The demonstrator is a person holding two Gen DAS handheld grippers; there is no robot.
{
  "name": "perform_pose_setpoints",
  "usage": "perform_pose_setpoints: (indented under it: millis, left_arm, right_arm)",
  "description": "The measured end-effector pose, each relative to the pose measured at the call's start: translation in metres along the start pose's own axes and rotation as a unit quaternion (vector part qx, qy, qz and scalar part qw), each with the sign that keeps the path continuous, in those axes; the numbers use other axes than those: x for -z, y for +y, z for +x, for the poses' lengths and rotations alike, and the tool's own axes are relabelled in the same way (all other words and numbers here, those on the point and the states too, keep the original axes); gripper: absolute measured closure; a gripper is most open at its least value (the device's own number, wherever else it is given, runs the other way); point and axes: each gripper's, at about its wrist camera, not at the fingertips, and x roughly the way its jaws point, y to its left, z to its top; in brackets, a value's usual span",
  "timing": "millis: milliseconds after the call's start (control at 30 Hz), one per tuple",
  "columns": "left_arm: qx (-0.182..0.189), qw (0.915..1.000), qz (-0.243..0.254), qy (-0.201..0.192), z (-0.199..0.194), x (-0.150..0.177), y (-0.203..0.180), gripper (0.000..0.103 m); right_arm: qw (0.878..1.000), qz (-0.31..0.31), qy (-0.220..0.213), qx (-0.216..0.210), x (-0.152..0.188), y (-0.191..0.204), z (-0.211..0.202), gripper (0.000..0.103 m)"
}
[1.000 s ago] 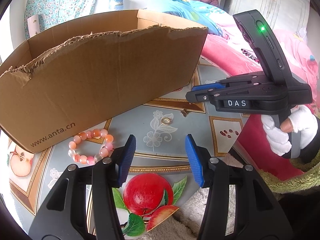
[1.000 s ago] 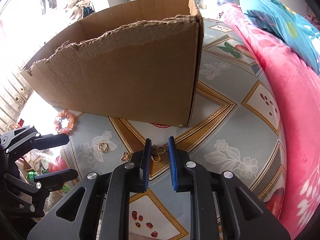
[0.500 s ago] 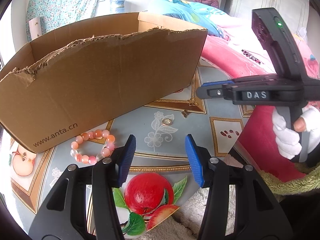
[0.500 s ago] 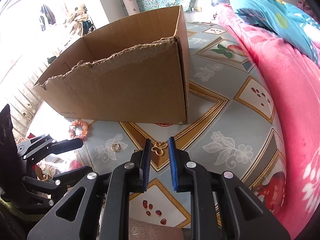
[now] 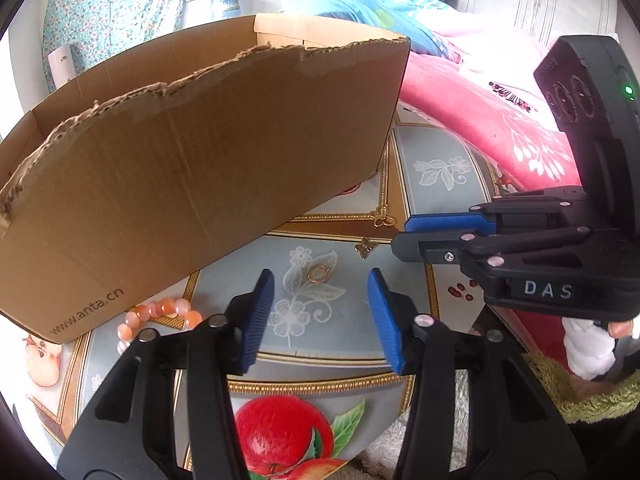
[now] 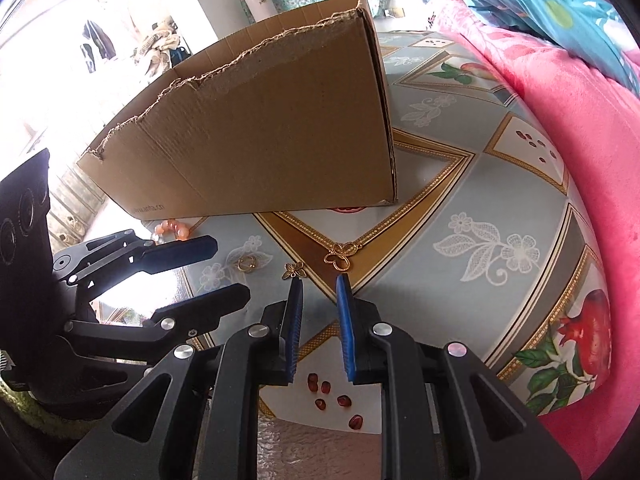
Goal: Organize jewelry
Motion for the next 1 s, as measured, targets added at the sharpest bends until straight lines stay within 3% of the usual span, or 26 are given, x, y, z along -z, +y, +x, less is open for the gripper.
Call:
perform_pose_setpoints:
  millis: [367, 933, 1000]
  left_arm:
    - [-0.022, 0.9995, -0.001, 0.021, 0.010, -0.009, -0.001, 0.087]
    - [-0.047, 0.9982, -0.001, 0.037, 0.015, -0.015, -0.008, 0.087]
    - [-0.046, 0.9983, 0.000, 0.035, 0.015, -0.014, -0.008, 0.092]
  right_arm:
    - [1.000, 0.005, -0.009, -0.010, 0.004, -0.001, -0.001, 0.085]
    - [1.000, 0.003, -0.014, -0.008, 0.005, -0.003, -0.001, 0.085]
    - [1.000, 0.002, -0.014, -0.007, 0.005, -0.002, -0.001, 0.085]
